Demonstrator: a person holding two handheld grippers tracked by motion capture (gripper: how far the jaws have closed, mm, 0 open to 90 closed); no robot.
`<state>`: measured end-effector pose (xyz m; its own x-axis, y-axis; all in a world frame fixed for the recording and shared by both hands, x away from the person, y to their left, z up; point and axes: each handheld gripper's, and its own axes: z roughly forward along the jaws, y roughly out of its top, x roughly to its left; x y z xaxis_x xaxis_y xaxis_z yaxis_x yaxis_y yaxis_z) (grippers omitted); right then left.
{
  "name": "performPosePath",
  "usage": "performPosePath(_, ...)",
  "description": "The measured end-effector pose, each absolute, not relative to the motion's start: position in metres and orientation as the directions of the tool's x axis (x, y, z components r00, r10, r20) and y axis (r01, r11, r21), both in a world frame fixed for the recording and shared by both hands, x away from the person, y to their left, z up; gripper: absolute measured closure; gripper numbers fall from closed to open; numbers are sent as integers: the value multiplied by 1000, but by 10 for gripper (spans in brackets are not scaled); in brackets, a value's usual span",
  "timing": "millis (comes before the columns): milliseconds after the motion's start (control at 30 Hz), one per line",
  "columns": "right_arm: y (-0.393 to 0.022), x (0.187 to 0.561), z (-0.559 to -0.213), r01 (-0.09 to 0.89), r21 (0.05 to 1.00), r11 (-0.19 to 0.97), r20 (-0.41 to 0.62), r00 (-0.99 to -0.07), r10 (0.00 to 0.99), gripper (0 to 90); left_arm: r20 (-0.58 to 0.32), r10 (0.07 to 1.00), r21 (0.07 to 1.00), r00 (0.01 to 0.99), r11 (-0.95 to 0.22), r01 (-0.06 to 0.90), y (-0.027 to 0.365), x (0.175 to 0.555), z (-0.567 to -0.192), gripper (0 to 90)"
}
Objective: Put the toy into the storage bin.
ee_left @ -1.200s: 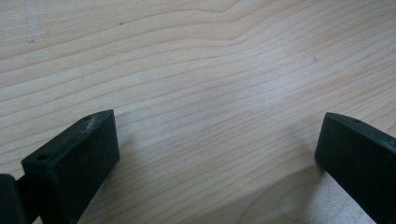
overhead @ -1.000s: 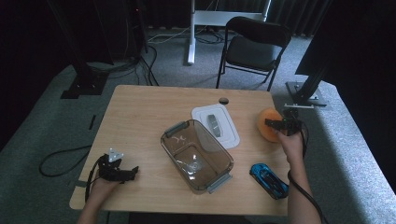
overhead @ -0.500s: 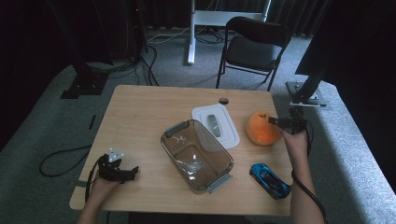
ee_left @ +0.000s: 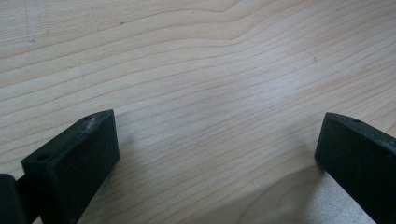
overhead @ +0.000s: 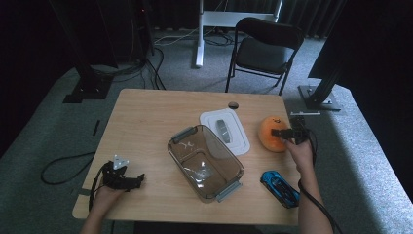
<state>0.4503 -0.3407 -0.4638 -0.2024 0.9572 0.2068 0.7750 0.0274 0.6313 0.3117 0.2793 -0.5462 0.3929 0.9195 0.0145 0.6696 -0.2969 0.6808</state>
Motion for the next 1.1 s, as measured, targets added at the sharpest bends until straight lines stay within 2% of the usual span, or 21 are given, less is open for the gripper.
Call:
performPosePath(400, -329, 441, -477, 754, 649, 102, 153, -262, 953, 243, 15, 919, 681, 394, -297, 669, 279, 312, -546, 1)
performPosePath(500, -327, 439, -479, 745, 656, 116, 128, -261, 957, 333, 15, 919, 681, 394, -298, 669, 279, 312, -546, 1)
performPosePath(633, -325, 437, -476, 748, 656, 104, 124, -243, 962, 517, 14, 919, 681, 394, -297, 669, 279, 312, -546, 1)
performPosePath(700, -325, 437, -474, 747, 657, 102, 119, -237, 964, 550, 14, 919, 681, 394, -298, 669, 279, 312, -546, 1)
performPosePath(767, -330, 436, -468, 744, 663, 75, 130, -214, 968, 638, 14, 919, 681, 395, -298, 669, 279, 312, -546, 1)
performPosePath(1100, -334, 429, -453, 734, 674, 85, 140, -240, 961, 672, 14, 919, 681, 395, -298, 669, 279, 312, -546, 1)
